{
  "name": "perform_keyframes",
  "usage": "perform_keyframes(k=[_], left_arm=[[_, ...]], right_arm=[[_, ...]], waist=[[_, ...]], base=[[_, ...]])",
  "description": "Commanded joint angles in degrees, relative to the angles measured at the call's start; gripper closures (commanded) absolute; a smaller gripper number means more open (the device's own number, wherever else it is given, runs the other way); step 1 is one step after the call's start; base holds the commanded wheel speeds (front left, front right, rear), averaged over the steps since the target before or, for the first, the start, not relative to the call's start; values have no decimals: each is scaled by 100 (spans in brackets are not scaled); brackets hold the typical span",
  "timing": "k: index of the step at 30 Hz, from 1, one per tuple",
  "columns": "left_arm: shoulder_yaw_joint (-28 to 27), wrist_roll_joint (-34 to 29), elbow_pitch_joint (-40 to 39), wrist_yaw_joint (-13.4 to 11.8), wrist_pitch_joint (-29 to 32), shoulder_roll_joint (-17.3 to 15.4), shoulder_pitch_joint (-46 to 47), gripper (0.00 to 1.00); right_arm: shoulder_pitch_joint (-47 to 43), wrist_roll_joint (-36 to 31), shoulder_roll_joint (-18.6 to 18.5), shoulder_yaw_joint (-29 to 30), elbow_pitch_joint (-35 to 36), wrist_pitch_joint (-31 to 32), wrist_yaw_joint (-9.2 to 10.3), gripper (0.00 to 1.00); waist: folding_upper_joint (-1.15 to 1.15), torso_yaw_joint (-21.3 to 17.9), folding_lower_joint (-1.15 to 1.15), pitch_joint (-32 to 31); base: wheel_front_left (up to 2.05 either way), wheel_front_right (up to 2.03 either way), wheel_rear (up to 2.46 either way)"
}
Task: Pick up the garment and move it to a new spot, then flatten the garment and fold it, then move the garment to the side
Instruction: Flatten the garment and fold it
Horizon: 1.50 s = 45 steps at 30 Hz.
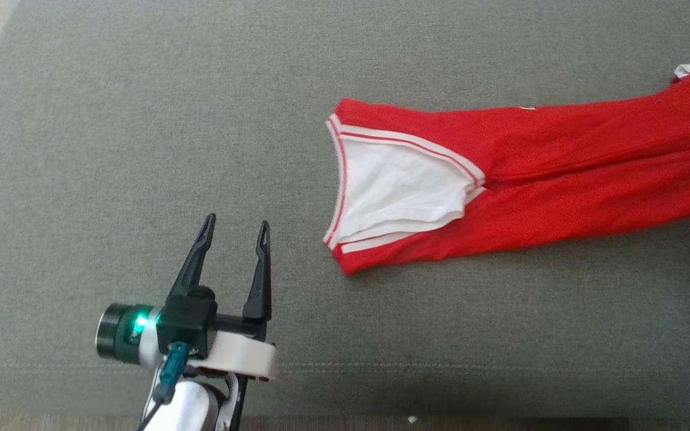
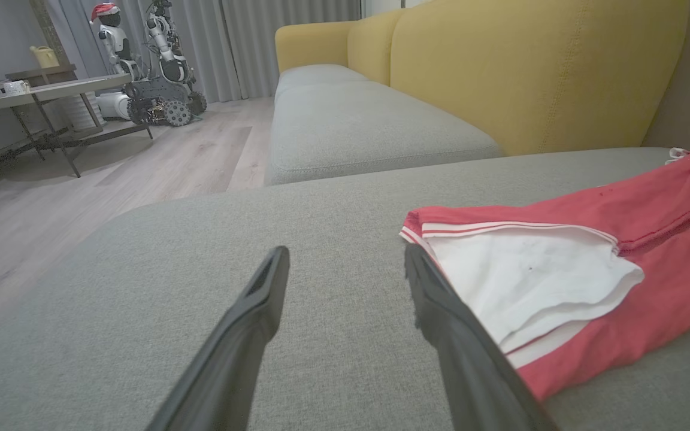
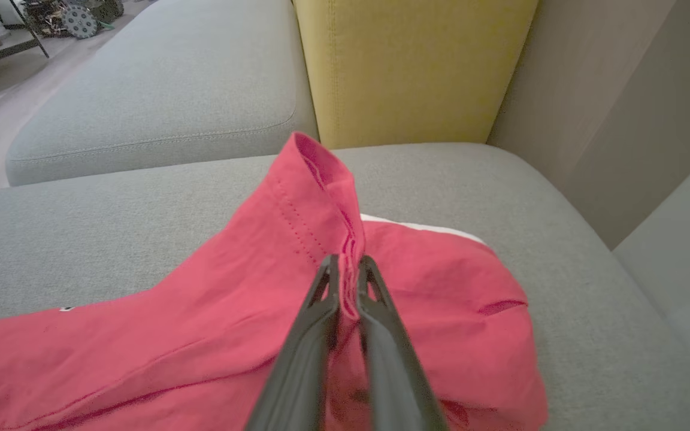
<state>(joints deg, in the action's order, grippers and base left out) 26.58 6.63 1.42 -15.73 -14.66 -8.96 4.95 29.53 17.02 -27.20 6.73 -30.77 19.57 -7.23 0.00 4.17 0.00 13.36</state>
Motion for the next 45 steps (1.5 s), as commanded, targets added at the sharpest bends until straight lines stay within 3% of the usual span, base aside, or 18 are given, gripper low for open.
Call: perform_keyframes(k=[1,6,15,24,38,39,40,41,45], left_arm=[[-262,-71,-139,33,-34,11,63,0],[-279,-104,-76,127,-34,95,89,0],[-320,-205,-28,240,-34,164,101,0],[-309,-217,11,325,-34,287,56,0],[-245,-264,149,474,-34,460,48,0],[-238,-264,162,483,-34,470,55,0],[-234,-264,169,489,-34,478,64,0],[-233,-266,175,494,-34,486,71,0],[-263,-271,223,502,-34,501,60,0]], right_arm=[[-92,-185,-105,20,507,214,-25,100],[-224,-436,358,46,1622,911,-25,100],[-488,-481,1301,-608,2948,1475,-25,100],[-452,-463,1871,-1319,2915,1489,-25,100],[-40,-523,2294,-2087,1938,1161,-25,100],[-15,-553,2315,-2078,1832,1126,-25,84],[3,-565,2334,-2082,1736,1104,-25,46],[20,-542,2354,-2080,1678,1052,-25,0],[74,-336,2396,-2093,1755,692,-25,0]], waist=[[0,-6,0,-12],[0,90,0,-17],[0,624,0,-17],[0,1114,0,19],[0,1554,0,70],[0,1563,0,80],[0,1569,0,89],[0,1569,0,100],[0,1496,0,104]], base=[[0,0,0],[0,0,0],[0,0,0],[0,0,0],[0,0,0],[0,0,0],[0,0,0],[0,0,0],[0,0,0]])
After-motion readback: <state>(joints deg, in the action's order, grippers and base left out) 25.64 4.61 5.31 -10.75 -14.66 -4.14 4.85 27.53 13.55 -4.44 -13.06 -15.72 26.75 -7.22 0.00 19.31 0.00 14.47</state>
